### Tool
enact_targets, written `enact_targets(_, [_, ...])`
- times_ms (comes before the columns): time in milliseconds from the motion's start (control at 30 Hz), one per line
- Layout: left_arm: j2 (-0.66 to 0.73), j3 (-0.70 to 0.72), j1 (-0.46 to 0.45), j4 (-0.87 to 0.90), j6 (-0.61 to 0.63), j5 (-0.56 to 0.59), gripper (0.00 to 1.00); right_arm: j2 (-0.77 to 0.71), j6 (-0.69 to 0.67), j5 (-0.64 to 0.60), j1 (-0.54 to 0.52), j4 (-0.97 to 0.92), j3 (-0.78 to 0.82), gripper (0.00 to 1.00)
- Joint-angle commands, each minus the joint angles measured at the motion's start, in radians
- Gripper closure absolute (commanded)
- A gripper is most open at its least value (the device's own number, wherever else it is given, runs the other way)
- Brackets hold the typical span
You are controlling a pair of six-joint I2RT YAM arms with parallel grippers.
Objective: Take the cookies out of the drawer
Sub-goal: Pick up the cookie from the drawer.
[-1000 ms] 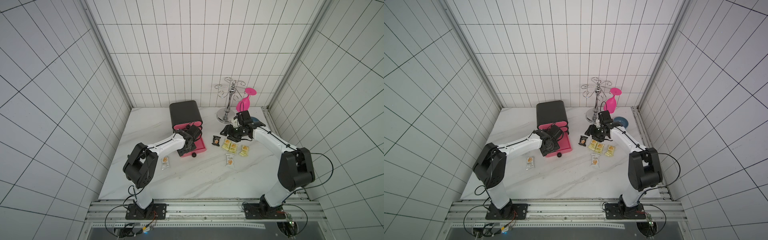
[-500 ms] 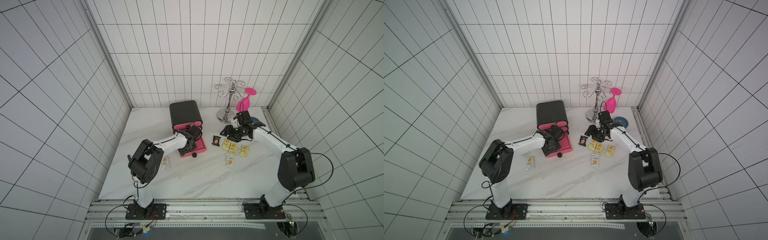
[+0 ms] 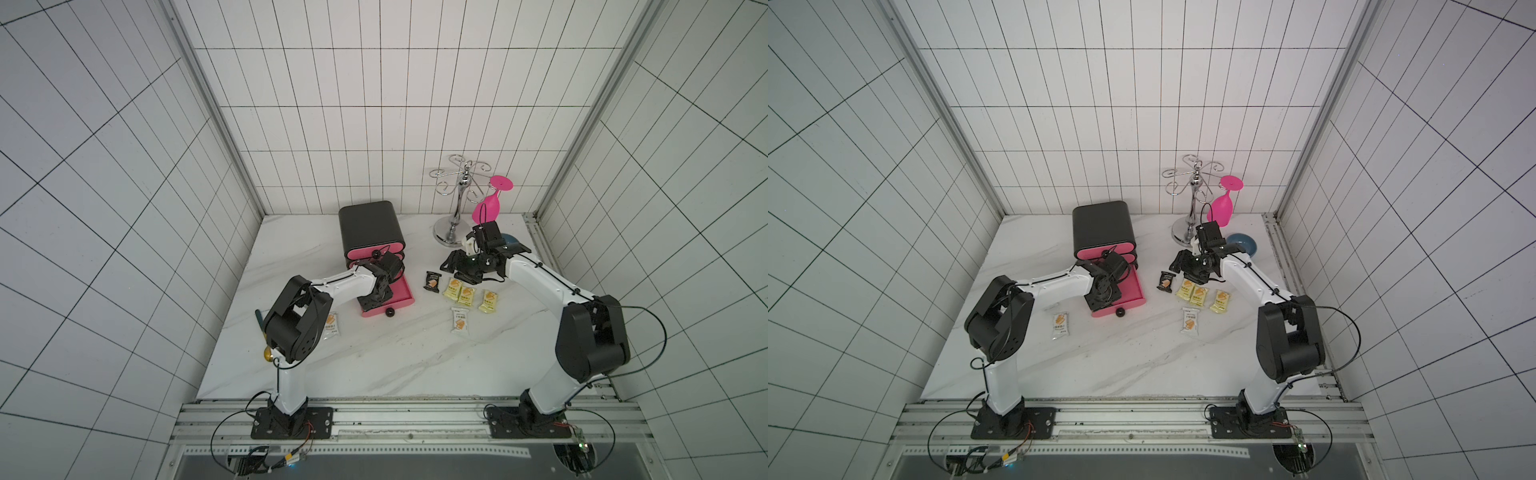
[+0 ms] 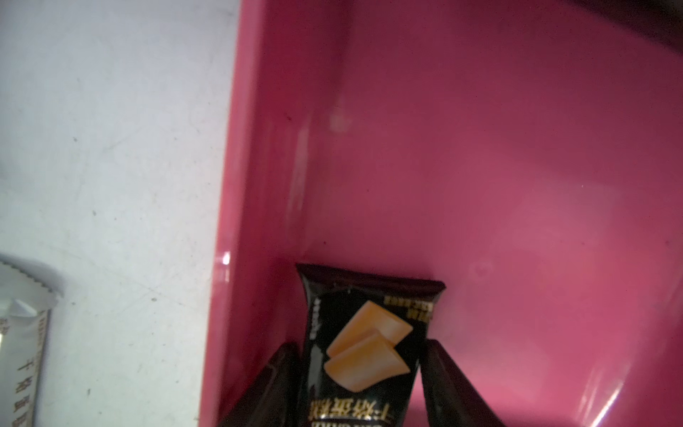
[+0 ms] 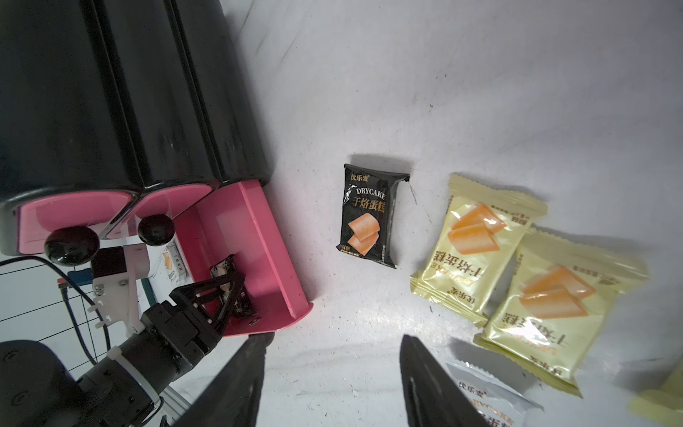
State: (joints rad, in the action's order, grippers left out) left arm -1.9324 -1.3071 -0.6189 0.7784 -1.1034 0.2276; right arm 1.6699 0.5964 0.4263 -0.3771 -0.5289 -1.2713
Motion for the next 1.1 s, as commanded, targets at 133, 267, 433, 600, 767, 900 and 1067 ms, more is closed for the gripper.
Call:
enact_targets(133, [-0.05,-0.02,0.02,-0.041,0.027,-0.01,0.57,0.002,-0.014,-0.001,0.004,-0.011,0.012,0.39])
enact_targets(267, [-0.032,-0.024,0.02,-0.041,0.044,-0.01,0.61,-0.001,-0.012,-0.006,0.005,-0.012,0.012,0.39])
enact_targets(433, [0.022,-0.027,0.019,-0.04,0.075,-0.017,0.66,-0.004,-0.009,-0.009,0.005,-0.011,0.011,0.39])
enact_targets(600, [0.083,-0.011,0.019,-0.039,0.092,-0.016,0.71,-0.006,-0.007,-0.014,0.004,-0.011,0.015,0.39])
enact_targets(767, [0.117,0.0,0.019,-0.024,0.102,-0.012,0.71,-0.009,-0.007,-0.015,0.005,-0.011,0.018,0.4])
enact_targets(900, [0.16,0.004,0.019,-0.003,0.108,-0.011,0.71,-0.014,-0.007,-0.016,0.005,-0.011,0.019,0.4])
enact_targets(1067, [0.253,0.033,0.021,0.041,0.116,-0.011,0.71,-0.02,-0.007,-0.016,0.005,-0.013,0.02,0.4])
